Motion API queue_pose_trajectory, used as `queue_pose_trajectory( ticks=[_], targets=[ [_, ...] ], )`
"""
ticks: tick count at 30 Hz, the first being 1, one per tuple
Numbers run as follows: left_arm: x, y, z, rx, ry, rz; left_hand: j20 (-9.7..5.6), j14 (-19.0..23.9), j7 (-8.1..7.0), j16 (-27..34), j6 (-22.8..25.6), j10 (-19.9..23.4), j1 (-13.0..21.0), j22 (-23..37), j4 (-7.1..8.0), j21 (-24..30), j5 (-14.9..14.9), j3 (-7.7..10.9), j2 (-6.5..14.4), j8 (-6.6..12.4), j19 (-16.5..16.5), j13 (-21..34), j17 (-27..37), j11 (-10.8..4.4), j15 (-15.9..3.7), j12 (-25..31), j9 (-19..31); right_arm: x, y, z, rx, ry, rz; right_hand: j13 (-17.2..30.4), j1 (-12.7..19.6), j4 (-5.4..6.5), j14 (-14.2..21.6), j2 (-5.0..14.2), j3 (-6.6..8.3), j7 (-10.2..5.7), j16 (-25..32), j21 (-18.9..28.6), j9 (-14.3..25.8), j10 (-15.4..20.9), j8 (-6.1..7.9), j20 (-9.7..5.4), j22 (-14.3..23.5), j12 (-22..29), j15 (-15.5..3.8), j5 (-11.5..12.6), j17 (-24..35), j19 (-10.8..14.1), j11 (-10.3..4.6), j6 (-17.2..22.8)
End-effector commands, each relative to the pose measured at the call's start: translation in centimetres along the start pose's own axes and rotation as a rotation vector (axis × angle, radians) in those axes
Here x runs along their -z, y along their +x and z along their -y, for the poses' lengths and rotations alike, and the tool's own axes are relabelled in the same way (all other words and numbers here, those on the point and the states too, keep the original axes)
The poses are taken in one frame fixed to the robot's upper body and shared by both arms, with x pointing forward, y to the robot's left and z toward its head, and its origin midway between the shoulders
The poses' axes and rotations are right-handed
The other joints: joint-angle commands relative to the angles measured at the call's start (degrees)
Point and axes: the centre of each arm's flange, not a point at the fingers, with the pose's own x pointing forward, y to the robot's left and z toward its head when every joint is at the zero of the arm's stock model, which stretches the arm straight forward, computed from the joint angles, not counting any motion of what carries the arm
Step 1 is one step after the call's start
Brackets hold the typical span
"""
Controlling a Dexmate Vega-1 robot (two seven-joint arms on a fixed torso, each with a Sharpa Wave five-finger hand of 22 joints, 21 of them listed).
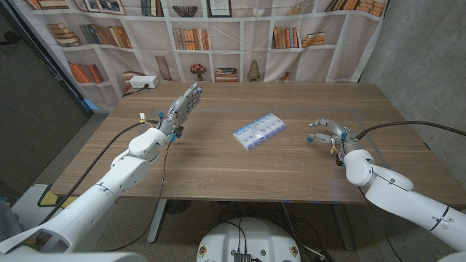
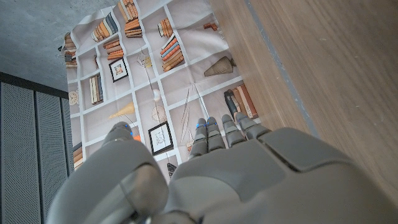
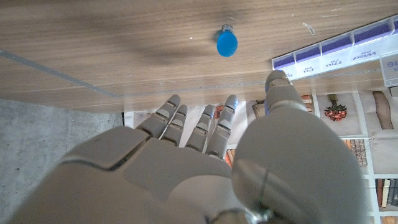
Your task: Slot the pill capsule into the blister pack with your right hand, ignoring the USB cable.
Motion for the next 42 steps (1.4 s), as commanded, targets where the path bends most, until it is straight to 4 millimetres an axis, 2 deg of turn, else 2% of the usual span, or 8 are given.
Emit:
queue_pose_trajectory(
  ticks=[1, 5, 15, 23, 25, 28, 37, 42],
  targets=[
    [-0.2, 0.0, -0.6, -0.002, 0.003, 0.007, 0.05, -0.2, -0.14, 0.0, -0.1, 0.2, 0.9, 0.3, -0.31, 0.0, -0.1, 0.06, 0.2, -0.10, -0.4, 0.2, 0.2, -0.28, 0.29, -0.2, 0.3, -0.1, 0.3, -1.0, 0.044, -0.038, -0.024, 0.2, 2.5, -0.12, -0.2, 0.96, 0.46, -0.20, 0.1, 0.2, 0.1, -0.5, -0.53, -3.80, 0.1, -0.2, -3.72, 0.6, 0.2, -0.3, -0.38, 0.5],
    [-0.3, -0.1, -0.7, -0.008, 0.006, 0.011, 0.12, -0.2, -0.16, 0.0, -0.1, 0.2, 1.0, 0.3, -0.37, 0.0, -0.1, 0.04, 0.2, -0.13, -0.4, 0.2, 0.2, -0.07, 0.35, -0.2, 0.4, 0.1, 0.5, -1.2, 0.053, -0.035, -0.032, 0.2, 4.5, -0.09, 0.6, 1.48, 0.54, -0.21, 0.5, 0.5, 0.2, 0.1, -0.73, -4.38, 0.1, 0.1, -4.43, 0.8, 0.2, 0.2, -0.41, 0.6],
    [-0.4, -0.1, -0.7, -0.017, -0.007, 0.015, 0.24, -0.2, -0.11, 0.1, 0.0, 0.4, 1.1, 0.3, -0.45, 0.0, -0.2, 0.01, 0.2, -0.16, -0.5, 0.2, 0.2, -0.27, 0.45, -0.2, 0.4, 0.5, 0.7, -1.6, 0.050, -0.059, -0.059, 0.2, 5.5, 0.48, 1.4, 1.67, -0.10, -0.19, 0.7, 0.5, 0.3, 0.5, -0.52, -4.87, 0.2, 0.3, -4.67, 0.7, 0.2, -0.3, -0.53, 1.8],
    [-0.4, 0.2, -0.7, -0.013, -0.016, 0.002, 0.23, 0.4, -0.36, 0.3, 0.6, 0.9, 1.2, 0.3, -0.34, 0.2, -0.4, -0.04, 0.5, -0.05, 0.0, 0.2, 0.2, -0.22, 0.01, -0.1, 0.4, 0.5, 0.8, -1.8, 0.031, -0.081, -0.077, 0.2, 6.3, 0.99, 1.4, 2.61, -0.44, -0.17, 0.6, 0.3, 0.4, -0.3, 0.03, -4.59, 0.3, 0.1, -4.17, 0.7, 0.3, -1.2, -0.40, 3.9],
    [-0.4, 0.3, -0.7, -0.010, -0.015, -0.002, 0.24, 0.4, -0.30, 0.3, 0.6, 0.9, 1.2, 0.3, -0.32, 0.2, -0.5, -0.05, 0.6, -0.08, 0.0, 0.2, 0.2, -0.18, 0.01, -0.1, 0.4, 0.4, 0.9, -1.9, 0.017, -0.083, -0.078, 0.2, 6.5, 1.23, 0.9, 2.86, -0.76, -0.20, 0.4, 0.3, 0.5, -0.7, 0.18, -4.36, 0.3, 0.0, -3.97, 0.5, 0.4, -1.7, 0.02, 4.7],
    [-0.4, 0.4, -0.6, -0.006, -0.012, -0.007, 0.18, 0.7, -0.36, 0.3, 0.9, 1.3, 1.2, 0.3, -0.28, 0.3, -0.6, -0.09, 0.7, -0.05, 0.3, 0.2, 0.3, -0.79, -0.09, 0.0, 0.4, 0.3, 0.9, -2.0, 0.013, -0.085, -0.073, 0.3, 6.5, 1.41, 0.7, 2.85, -1.18, -0.21, 0.4, 0.3, 0.5, -0.9, 0.11, -4.29, 0.3, 0.0, -3.82, 0.4, 0.4, -2.0, 0.20, 5.1],
    [-0.6, 0.0, -0.6, -0.017, -0.006, -0.009, 0.09, 0.9, -0.65, 0.4, 1.1, 1.6, 1.2, 0.3, -0.24, 0.4, -0.7, -0.17, 0.8, -0.05, 0.4, 0.2, 0.3, -0.94, -0.30, 0.0, 0.4, 0.2, 1.2, -2.5, 0.020, -0.078, -0.058, 0.3, 6.5, 1.79, 1.1, 3.06, -1.82, -0.19, 0.6, 0.5, 0.6, -0.1, 0.38, -4.24, 0.3, 0.4, -4.10, 0.2, 0.4, -2.3, -0.05, 6.5],
    [-0.7, -0.1, -0.5, -0.006, 0.003, -0.013, 0.38, 1.1, -0.72, 0.4, 1.2, 1.7, 1.2, 0.3, -0.21, 0.6, -0.8, -0.23, 0.8, -0.06, 1.0, 0.2, 0.3, -0.86, -0.36, 0.0, 0.4, -0.1, 1.4, -2.7, 0.021, -0.086, -0.059, 0.3, 6.7, 1.97, 1.6, 3.41, -2.35, -0.20, 0.7, 0.6, 0.9, 0.7, 1.13, -4.14, 0.3, 0.7, -4.01, 0.1, 0.4, -2.2, -0.14, 8.9]
  ],
)
